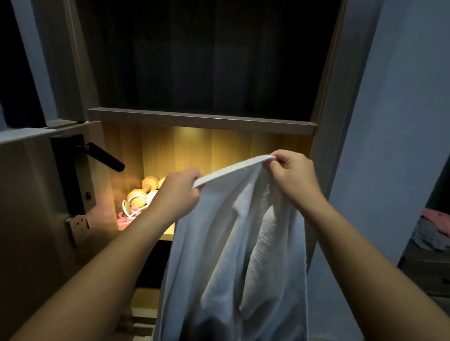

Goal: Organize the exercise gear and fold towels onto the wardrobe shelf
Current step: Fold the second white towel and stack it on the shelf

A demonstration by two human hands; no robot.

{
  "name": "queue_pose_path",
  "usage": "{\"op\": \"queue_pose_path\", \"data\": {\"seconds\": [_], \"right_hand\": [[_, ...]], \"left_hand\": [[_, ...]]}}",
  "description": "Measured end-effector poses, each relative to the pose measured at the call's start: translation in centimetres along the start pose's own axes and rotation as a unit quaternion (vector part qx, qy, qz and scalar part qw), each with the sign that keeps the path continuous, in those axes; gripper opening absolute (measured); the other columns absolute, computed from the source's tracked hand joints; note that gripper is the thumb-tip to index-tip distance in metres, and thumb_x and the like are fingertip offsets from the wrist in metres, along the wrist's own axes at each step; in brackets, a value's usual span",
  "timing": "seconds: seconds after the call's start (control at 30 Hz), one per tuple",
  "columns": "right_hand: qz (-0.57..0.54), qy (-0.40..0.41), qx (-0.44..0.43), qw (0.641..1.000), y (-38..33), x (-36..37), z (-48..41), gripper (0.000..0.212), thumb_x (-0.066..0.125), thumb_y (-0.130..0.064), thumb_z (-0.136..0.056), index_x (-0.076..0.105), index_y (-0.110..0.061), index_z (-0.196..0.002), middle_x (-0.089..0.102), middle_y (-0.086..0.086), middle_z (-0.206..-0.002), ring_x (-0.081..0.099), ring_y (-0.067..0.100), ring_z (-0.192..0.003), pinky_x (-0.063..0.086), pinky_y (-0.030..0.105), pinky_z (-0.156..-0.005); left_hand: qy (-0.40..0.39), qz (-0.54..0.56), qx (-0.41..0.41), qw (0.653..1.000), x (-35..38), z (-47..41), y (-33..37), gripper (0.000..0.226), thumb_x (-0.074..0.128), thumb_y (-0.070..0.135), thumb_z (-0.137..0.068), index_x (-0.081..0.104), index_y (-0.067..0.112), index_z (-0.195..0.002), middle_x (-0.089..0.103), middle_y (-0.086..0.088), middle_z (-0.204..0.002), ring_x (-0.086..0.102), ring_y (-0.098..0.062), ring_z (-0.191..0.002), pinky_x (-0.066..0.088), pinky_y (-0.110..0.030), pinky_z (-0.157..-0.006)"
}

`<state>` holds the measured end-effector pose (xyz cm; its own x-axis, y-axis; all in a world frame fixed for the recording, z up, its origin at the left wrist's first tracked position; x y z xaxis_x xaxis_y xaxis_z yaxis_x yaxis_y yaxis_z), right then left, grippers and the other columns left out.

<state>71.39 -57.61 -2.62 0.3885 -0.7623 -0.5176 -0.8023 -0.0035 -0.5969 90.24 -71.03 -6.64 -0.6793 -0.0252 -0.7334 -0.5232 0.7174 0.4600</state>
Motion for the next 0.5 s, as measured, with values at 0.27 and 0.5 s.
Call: {"op": "queue_pose_path", "data": {"seconds": [0.27, 0.5], "right_hand": [[0.065, 0.087, 0.074, 0.991, 5.1, -2.4, -0.8, 0.018, 0.053, -0.022, -0.097, 0.069, -0.022, -0.09, 0.063, -0.002, -0.082, 0.053, 0.017, -0.076, 0.033, 0.02, -0.056], [0.024, -0.087, 0.057, 0.994, 3.8, 1.5, 1.5, 0.038, 0.075, -0.033, -0.083, 0.067, -0.022, -0.118, 0.068, -0.011, -0.104, 0.06, 0.007, -0.099, 0.05, 0.022, -0.083]], "left_hand": [[0.082, 0.071, -0.074, 0.991, -1.5, 1.1, -5.0, 0.021, 0.048, 0.005, -0.092, 0.062, 0.012, -0.079, 0.06, -0.006, -0.076, 0.054, -0.029, -0.077, 0.038, -0.037, -0.061], [0.061, 0.023, 0.016, 0.998, -2.0, 0.1, 0.4, 0.029, 0.048, 0.025, -0.1, 0.057, 0.013, -0.075, 0.056, -0.003, -0.07, 0.051, -0.024, -0.07, 0.034, -0.035, -0.058]]}}
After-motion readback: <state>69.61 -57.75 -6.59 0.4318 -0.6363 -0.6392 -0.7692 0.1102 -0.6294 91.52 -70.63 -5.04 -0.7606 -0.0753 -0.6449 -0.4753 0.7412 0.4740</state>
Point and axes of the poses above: each hand's wrist, its own z-axis away from the middle knuckle, its own x-axis out of the palm, y = z × x, the point moved 6 cm from there along -z, towards the middle knuckle
